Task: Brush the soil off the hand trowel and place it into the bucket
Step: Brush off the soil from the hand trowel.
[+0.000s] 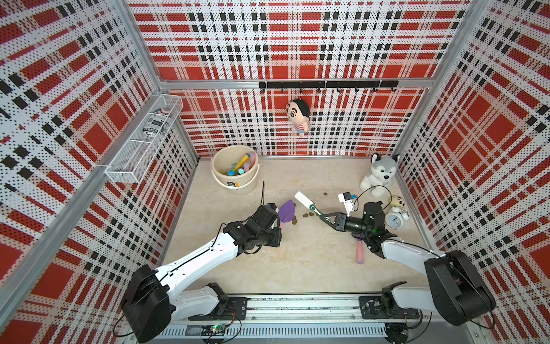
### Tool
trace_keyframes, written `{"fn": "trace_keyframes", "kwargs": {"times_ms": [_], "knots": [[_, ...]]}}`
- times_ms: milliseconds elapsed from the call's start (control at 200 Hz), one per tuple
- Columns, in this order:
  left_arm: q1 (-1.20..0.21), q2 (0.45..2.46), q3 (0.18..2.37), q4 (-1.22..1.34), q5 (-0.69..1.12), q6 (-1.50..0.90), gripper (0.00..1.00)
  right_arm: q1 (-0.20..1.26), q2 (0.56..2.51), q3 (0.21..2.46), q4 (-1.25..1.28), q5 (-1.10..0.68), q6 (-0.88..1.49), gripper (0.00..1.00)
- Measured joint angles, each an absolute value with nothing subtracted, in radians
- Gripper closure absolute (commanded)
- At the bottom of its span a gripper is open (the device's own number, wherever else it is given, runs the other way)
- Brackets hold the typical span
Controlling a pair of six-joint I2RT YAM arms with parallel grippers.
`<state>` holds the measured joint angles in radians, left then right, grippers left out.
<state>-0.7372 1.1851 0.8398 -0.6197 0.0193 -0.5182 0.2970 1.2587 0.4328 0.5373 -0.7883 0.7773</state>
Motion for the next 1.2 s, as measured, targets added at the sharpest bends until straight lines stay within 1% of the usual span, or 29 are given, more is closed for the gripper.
{"fn": "trace_keyframes", "kwargs": {"times_ms": [80,180,316,551,636,752,937,1057,1202], "knots": [[-0.729,1.182,0.881,-0.653,0.021,-0.517,1.0,0.31,1.18,0.433,0.446,-0.659,0.657,1.0],[-0.71,1.182,0.964,-0.714,0.022,-0.511,1.0,0.394,1.111,0.433,0.339,-0.421,0.479,1.0],[-0.699,1.183,1.056,-0.772,0.027,-0.497,1.0,0.586,1.118,0.436,0.249,-0.108,0.271,1.0],[-0.697,1.219,1.072,-0.85,0.052,-0.483,1.0,0.954,1.25,0.485,0.202,0.285,-0.122,1.0],[-0.694,1.229,1.069,-0.863,0.065,-0.481,1.0,1.046,1.293,0.498,0.213,0.388,-0.259,1.0],[-0.694,1.238,1.047,-0.865,0.08,-0.481,1.0,1.118,1.332,0.498,0.251,0.515,-0.443,1.0],[-0.694,1.257,1.005,-0.868,0.1,-0.48,1.0,1.227,1.396,0.458,0.443,0.701,-0.775,1.0],[-0.692,1.257,1.0,-0.867,0.104,-0.48,1.0,1.261,1.443,0.415,0.591,0.768,-0.968,1.0],[-0.691,1.257,0.999,-0.856,0.106,-0.48,1.0,1.262,1.497,0.405,0.721,0.818,-1.122,1.0]]}}
